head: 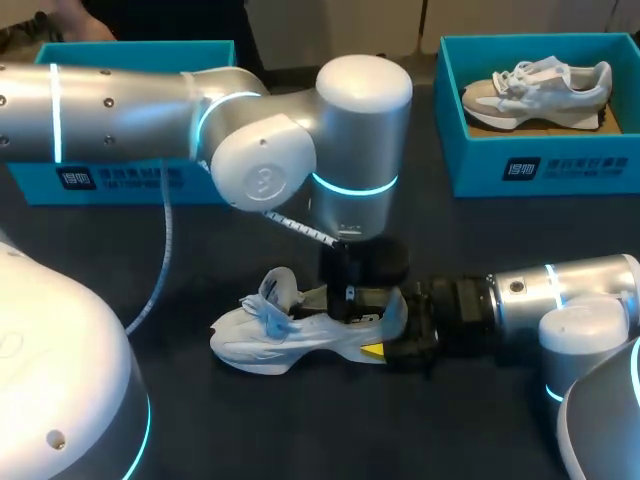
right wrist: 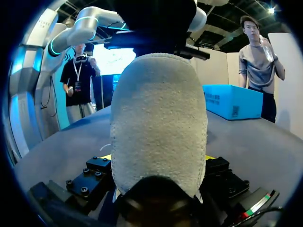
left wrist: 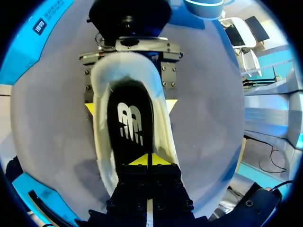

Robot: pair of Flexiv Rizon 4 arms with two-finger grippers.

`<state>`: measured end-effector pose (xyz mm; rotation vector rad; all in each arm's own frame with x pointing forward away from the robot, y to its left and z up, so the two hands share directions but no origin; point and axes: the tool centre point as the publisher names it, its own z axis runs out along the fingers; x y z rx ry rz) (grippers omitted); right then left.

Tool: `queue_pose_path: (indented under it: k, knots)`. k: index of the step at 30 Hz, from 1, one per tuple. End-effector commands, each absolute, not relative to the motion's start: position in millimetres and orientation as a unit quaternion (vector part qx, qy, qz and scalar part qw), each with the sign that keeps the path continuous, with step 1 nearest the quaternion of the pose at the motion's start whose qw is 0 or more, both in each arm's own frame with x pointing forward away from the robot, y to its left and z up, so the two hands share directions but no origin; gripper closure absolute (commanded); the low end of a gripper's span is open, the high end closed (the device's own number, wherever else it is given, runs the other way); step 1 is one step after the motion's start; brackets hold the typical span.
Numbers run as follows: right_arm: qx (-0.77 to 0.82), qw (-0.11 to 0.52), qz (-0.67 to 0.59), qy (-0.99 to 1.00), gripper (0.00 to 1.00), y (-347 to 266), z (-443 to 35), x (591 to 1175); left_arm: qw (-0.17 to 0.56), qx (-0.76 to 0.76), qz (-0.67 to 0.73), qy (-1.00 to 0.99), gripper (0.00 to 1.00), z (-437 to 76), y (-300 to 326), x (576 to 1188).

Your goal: Take the shoe out of the shoebox, open the shoe tongue, remove and reinsert the insole, then place the shoe into the shoebox

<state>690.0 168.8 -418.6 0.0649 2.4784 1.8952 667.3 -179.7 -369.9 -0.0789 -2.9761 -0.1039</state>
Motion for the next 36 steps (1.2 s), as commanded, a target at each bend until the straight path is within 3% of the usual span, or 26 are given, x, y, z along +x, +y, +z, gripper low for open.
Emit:
queue_pose_path:
  k: [1,16,18,19,24,32,36]
  knots:
    - [0.021,0.011,0.606,0.795,1.00,170,-419,690,0.087,-0.025,-0.030,-0.995,1.00,-379,-172,666]
    - [0.021,0.011,0.606,0.795,1.00,170,-419,690,0.057,-0.037,-0.040,-0.997,1.00,-408,-168,658]
    - [0.021,0.011,0.606,0.795,1.00,170,-419,690,0.055,-0.033,-0.037,-0.997,0.71,-410,-167,660]
    - [0.021,0.011,0.606,0.795,1.00,170,-419,690,0.054,-0.033,-0.036,-0.997,0.63,-411,-167,660]
    - [0.021,0.011,0.606,0.795,1.00,170,-419,690,0.031,-0.033,-0.036,-0.998,0.53,-415,-166,656]
    - [0.021,0.011,0.606,0.795,1.00,170,-419,690,-0.032,-0.024,-0.056,-0.998,0.54,-435,-173,661]
    - [0.021,0.011,0.606,0.795,1.00,170,-419,690,-0.063,-0.005,-0.062,-0.996,0.67,-443,-177,671]
